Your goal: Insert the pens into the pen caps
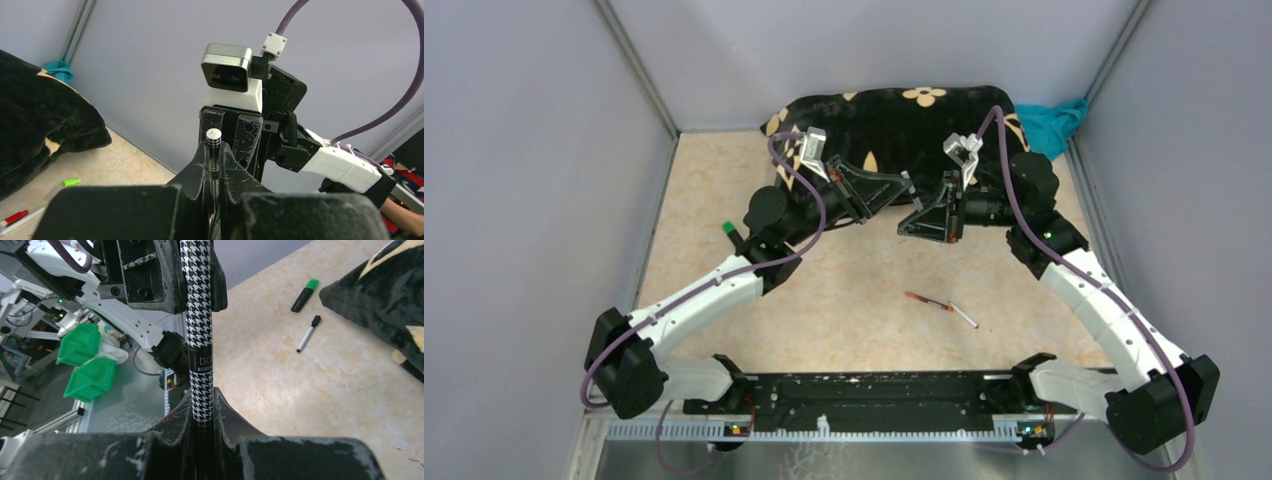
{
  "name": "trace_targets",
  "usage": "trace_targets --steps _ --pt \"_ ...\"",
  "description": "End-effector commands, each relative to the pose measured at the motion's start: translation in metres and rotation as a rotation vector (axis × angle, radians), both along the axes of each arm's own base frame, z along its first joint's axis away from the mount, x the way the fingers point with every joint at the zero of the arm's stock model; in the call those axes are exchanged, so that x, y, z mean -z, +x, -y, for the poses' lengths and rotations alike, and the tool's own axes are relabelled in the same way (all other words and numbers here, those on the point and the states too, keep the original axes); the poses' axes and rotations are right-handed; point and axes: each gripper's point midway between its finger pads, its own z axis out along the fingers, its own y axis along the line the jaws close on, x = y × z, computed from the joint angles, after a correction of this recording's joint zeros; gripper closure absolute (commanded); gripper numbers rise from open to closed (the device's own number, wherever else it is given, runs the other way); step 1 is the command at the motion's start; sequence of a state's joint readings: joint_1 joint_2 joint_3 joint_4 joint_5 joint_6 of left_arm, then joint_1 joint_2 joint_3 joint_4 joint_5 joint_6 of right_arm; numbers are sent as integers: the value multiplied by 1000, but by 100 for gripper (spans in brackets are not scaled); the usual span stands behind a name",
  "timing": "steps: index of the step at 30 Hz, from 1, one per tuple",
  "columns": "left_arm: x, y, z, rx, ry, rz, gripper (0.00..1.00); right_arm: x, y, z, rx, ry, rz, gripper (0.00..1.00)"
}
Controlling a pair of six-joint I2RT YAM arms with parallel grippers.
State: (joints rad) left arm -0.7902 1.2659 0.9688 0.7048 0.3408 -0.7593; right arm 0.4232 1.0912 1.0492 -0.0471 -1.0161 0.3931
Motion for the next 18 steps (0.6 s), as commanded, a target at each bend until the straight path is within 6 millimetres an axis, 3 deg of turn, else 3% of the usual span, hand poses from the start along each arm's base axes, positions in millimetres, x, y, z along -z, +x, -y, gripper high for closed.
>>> trace_targets --steps 1,6,9,14,18 --pt "109 -72 40 383 284 -229 100 -91 31 1 152 118 362 100" --pt "108 -66 44 370 279 -230 100 -85 32 0 143 105 362 100" --pt "88 -49 37 269 212 -225 96 -69 22 -1 91 89 340 100" --pt "31 -24 13 97 83 -165 50 -32 -2 1 -16 53 318 100" --pt "-2 -21 -8 -3 34 -87 26 -6 -14 7 -50 32 286 100"
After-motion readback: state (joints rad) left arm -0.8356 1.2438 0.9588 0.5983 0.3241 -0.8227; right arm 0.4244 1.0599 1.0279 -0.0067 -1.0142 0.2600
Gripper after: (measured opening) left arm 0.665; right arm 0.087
